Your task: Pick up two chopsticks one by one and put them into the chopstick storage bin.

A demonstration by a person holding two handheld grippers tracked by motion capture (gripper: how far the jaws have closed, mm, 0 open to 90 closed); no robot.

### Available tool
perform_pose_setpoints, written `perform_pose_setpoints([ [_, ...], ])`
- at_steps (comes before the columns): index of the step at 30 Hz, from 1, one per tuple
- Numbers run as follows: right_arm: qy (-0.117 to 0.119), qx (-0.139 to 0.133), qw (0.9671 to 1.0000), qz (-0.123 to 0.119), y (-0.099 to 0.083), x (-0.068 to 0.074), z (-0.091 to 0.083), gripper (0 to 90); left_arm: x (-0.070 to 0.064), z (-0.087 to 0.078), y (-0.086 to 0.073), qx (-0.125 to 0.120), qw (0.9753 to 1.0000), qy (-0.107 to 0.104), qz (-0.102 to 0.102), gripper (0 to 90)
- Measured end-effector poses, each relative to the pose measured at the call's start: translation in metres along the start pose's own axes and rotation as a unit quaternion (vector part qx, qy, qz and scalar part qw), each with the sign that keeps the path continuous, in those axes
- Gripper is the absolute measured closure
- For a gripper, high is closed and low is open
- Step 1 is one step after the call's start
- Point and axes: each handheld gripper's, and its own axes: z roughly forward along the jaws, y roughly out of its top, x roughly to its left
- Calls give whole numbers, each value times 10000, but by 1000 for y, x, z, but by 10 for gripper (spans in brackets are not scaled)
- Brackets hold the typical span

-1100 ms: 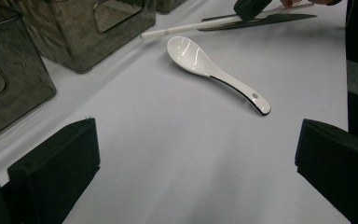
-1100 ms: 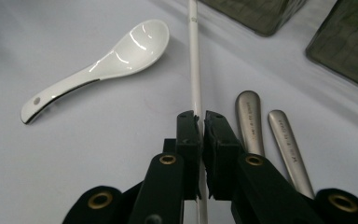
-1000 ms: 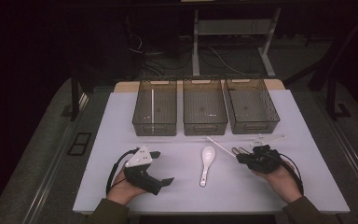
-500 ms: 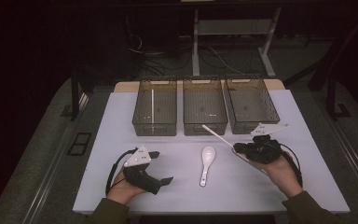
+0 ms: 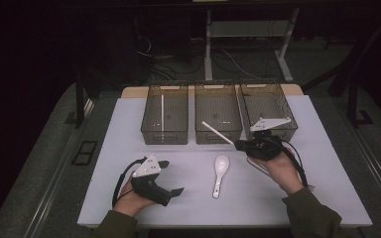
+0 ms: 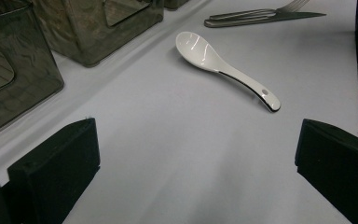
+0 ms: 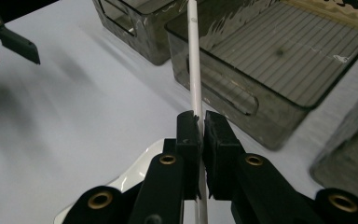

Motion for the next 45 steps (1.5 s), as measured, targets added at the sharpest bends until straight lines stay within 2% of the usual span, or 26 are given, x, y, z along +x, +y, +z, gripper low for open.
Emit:
perform_pose_setpoints([
  [8, -26, 87, 10000, 35, 25, 4, 21, 849, 0, 0, 0, -9, 10000, -18, 15, 0],
  [13, -71, 108, 9999, -23, 44, 7, 36, 849, 0, 0, 0, -39, 10000, -39, -3, 0],
  [24, -104, 188, 9998, 49, 89, 15, 66, 849, 0, -1, 1, -27, 10000, -54, 2, 0],
  [30, -166, 297, 9994, 95, 111, 19, 93, 849, 1, -1, 1, -39, 10000, -77, 47, 0],
  [36, -245, 413, 9987, 157, 132, 23, 124, 849, 1, -2, 1, -117, 9999, -100, -8, 0],
  [45, -376, 589, 9971, 290, 151, 29, 168, 848, 2, -4, 1, -161, 9998, -117, -3, 0],
])
